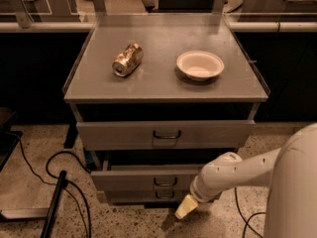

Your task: Close middle drawer

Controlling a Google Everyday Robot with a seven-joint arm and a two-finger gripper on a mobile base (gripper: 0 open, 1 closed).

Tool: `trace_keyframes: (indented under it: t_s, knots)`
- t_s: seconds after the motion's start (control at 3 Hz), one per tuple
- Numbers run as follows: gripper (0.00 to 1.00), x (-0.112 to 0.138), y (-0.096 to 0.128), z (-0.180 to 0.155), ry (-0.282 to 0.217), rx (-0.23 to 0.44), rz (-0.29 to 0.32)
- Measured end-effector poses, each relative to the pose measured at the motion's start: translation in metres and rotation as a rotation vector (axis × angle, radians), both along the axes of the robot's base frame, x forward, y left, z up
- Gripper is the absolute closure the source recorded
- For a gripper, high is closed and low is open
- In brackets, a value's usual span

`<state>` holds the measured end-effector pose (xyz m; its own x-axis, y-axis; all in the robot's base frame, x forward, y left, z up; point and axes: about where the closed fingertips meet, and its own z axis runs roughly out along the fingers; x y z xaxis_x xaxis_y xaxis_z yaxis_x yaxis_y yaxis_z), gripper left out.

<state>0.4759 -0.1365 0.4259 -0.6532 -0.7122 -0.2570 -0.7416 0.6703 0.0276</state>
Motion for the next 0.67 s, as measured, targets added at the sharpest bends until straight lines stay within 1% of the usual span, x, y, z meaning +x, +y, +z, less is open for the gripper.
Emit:
trace_keyframes:
  t_s: [0.33,0.67]
  knots:
    - [0.0,0.0,0.0,0.0,0.0,0.0,0.0]
    - [0.17,0.0,0.0,0.0,0.0,0.0,0.0]
